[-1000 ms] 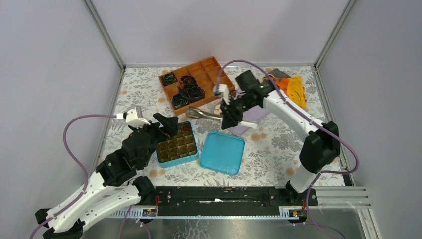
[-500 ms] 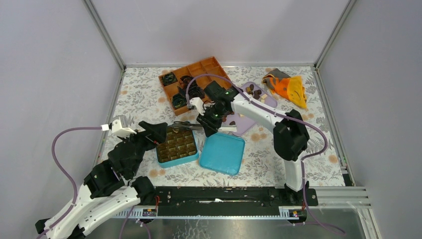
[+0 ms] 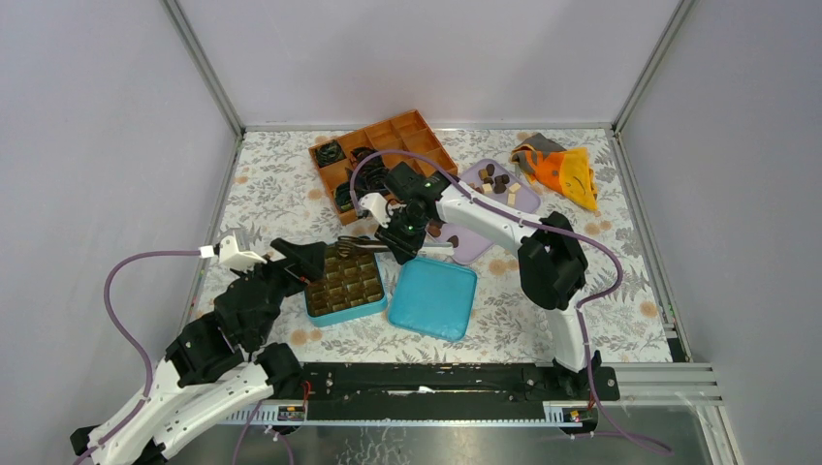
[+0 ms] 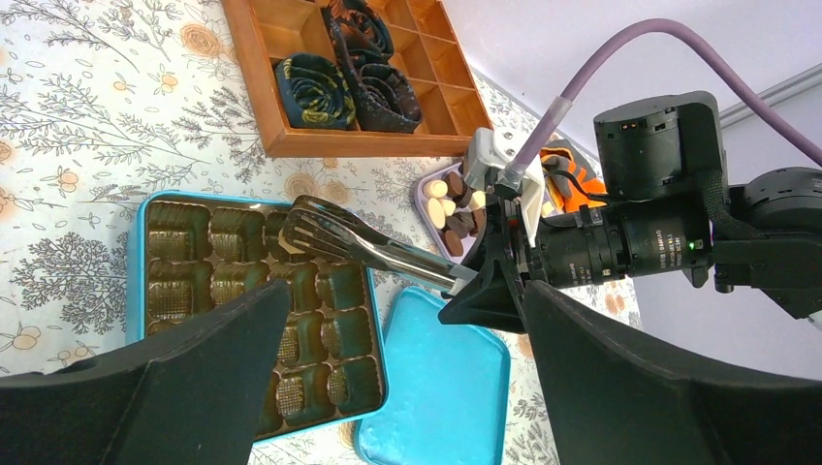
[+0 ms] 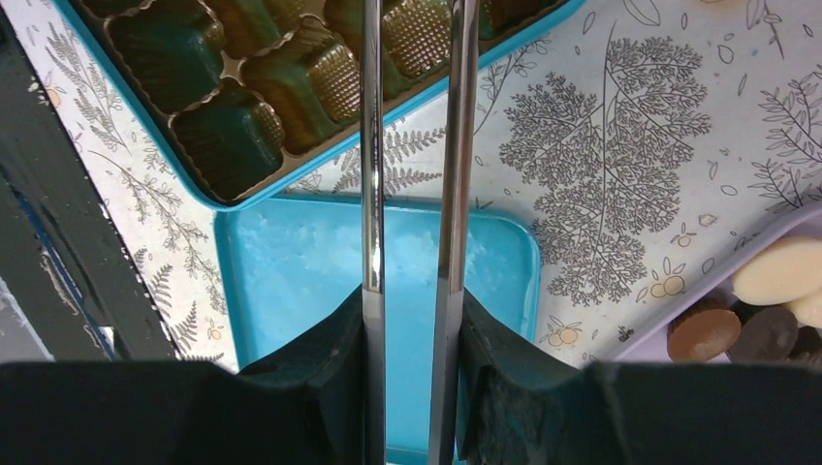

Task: Pack the chocolate
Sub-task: Place the fake chocolate in the packing box.

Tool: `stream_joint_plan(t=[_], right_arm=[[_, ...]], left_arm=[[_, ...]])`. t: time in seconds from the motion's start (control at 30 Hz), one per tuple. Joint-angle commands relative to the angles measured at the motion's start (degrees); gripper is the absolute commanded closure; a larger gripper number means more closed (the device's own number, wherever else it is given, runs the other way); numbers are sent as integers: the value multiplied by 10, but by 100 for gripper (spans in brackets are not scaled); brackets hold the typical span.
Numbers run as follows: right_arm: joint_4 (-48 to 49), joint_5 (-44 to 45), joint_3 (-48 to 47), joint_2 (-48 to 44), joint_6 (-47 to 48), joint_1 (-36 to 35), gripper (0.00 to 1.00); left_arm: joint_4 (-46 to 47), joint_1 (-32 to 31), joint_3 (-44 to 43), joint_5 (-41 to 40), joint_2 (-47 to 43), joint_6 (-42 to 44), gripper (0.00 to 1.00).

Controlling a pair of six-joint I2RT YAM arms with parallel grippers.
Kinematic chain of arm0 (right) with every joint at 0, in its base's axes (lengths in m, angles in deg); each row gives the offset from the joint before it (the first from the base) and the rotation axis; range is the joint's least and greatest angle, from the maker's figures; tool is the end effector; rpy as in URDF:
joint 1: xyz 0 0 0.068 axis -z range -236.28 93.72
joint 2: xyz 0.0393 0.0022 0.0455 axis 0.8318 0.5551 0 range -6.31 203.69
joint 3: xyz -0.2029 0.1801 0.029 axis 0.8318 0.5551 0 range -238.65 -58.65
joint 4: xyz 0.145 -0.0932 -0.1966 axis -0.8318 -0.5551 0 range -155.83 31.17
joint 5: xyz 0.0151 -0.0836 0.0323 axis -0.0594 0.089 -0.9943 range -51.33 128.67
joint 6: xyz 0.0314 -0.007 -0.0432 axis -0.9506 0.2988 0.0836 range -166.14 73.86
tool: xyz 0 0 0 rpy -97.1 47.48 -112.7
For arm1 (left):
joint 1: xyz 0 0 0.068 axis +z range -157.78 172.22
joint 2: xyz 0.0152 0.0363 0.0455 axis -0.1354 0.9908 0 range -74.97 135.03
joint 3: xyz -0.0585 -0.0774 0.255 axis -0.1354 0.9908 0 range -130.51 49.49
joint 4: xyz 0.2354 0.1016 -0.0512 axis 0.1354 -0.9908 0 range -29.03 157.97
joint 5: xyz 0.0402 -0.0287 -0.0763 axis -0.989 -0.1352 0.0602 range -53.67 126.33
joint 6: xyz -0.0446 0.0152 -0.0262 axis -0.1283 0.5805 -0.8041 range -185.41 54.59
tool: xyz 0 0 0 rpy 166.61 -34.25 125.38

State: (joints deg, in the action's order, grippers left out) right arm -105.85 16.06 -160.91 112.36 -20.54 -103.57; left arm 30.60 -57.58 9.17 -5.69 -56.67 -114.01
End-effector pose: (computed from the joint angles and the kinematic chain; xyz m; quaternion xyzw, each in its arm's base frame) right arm 0.2926 0.3373 0.2379 -0.6032 0.7410 0.2297 0.1853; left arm 0.0639 -0.0386 0.3173 -0.2097 0.7446 -0.2421 0.5857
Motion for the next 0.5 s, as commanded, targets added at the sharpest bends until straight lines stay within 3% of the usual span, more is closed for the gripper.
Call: stream_joint_plan(t=[0.0,0.17,0.47], right_arm=[[7,15,-29,-2,-7,-3,72],[4,2,-36,-2,-14,-3,61],[-6,-3,-42,-21,-17,-2,58]], left_arm=[[0,2,6,-18,-5,-11,1],[6,3,7,-16,1,-11,1],[27,3,9,-10,10,-5,1]])
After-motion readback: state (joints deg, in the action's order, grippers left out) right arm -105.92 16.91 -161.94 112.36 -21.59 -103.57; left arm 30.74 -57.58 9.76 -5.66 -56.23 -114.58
